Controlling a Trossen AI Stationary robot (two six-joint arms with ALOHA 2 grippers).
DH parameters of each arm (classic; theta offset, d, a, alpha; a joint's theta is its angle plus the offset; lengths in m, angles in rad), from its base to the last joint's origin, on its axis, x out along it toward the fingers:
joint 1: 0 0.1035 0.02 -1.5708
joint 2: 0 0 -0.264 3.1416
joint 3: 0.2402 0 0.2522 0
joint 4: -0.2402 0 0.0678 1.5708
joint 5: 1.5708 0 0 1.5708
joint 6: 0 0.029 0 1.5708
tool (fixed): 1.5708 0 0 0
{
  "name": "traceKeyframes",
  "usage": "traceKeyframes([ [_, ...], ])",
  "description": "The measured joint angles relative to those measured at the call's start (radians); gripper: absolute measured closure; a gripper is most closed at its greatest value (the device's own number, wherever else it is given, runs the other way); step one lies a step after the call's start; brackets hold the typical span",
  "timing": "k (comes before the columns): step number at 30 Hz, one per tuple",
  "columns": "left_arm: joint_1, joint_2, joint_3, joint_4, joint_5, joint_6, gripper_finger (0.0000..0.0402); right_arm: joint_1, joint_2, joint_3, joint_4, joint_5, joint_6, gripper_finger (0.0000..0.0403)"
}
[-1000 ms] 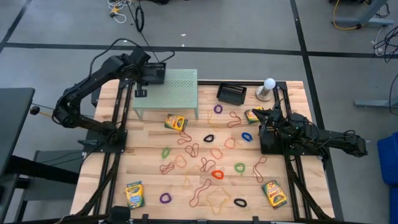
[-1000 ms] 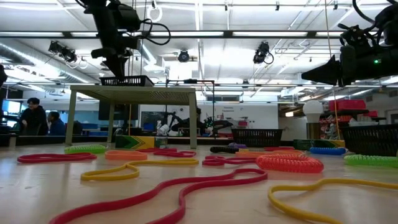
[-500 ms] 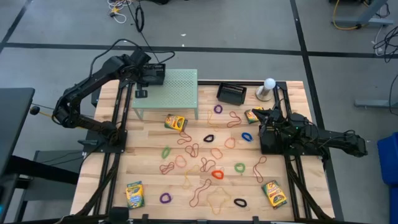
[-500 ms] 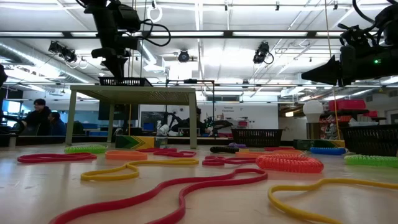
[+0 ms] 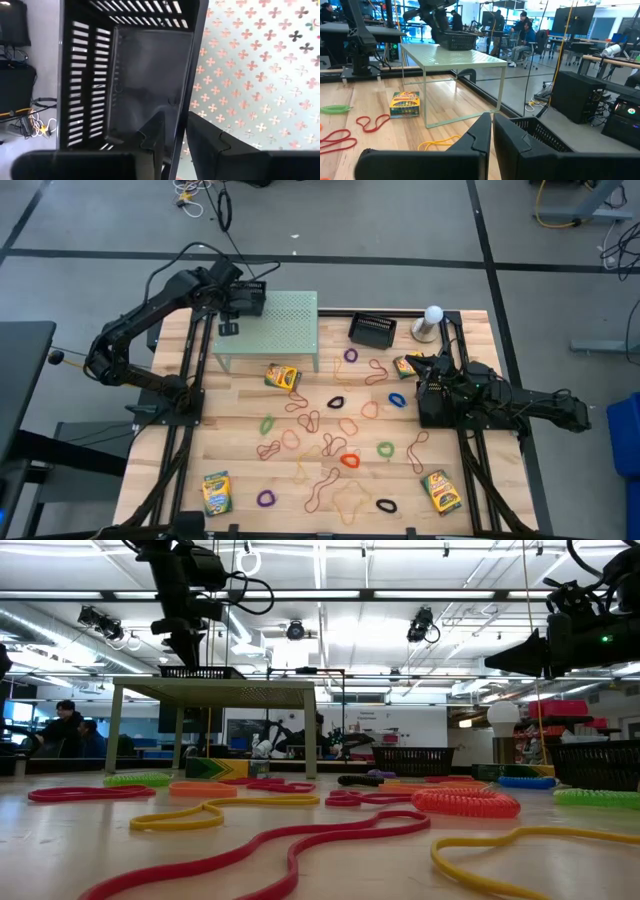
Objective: Pick & Place Office Desk Supplies
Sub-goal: Put the left black bin on the shelf, then put the top black bin on the shelf
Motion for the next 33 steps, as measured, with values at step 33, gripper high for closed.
traceKeyframes([
  [33, -0.161, -0.211, 0.055, -0.107, 0.129, -0.452, 0.0342, 0.000, 0.000, 0.000, 0.000, 0.000, 0.000, 0.0373],
])
